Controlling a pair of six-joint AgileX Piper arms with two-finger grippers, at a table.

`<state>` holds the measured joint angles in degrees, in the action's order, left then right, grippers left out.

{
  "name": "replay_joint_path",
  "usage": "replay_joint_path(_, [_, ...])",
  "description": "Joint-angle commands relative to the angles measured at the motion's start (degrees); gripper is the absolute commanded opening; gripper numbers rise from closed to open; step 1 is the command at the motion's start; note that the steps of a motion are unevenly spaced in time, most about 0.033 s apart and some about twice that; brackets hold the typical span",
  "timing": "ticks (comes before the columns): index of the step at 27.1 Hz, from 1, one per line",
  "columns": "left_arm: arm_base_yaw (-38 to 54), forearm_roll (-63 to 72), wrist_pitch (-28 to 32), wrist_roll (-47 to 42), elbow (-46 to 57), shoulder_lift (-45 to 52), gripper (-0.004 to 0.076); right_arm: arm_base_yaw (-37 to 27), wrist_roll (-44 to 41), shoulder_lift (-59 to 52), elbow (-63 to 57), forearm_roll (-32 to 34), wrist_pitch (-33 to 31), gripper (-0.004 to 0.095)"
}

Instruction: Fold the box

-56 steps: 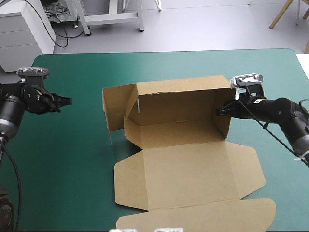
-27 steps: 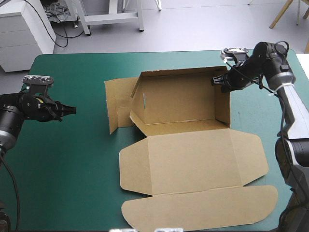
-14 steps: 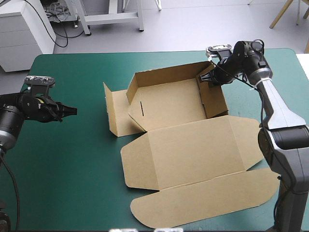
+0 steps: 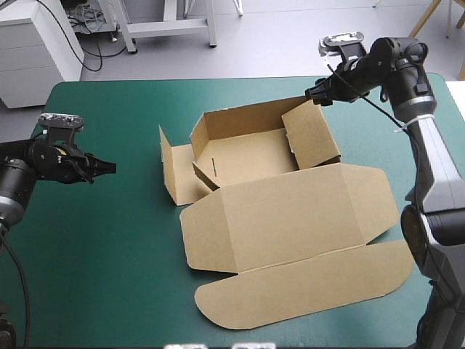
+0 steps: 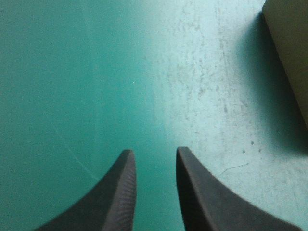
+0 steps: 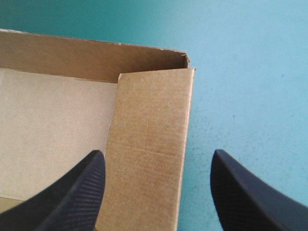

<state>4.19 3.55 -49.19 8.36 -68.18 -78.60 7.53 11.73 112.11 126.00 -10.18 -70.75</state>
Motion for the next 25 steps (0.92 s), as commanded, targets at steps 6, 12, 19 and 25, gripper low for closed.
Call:
replay_joint_path(6, [0.0,1.2,4.1,1.4,-1.4,2.2,0.0205,6.2,-2.8,-11.8,-2.3,11.3,1.8,0.0601])
replay_joint_path(12, [0.0,2.2,4.1,2.8,-1.4,2.2,0.0205,5.8,-4.1,-9.8,-10.0,12.2,1.8,0.0718])
replay_joint_path(19, [0.0,2.4,3.7,3.5,-1.4,2.2,0.0205,5.7,-4.7,-3.0,-9.9,13.1,5.4,0.0711])
replay_joint_path(25, [0.0,2.6,3.2,3.5,-1.4,2.2,0.0205,4.1,-5.7,1.9,-9.9,12.7,6.3,0.0711])
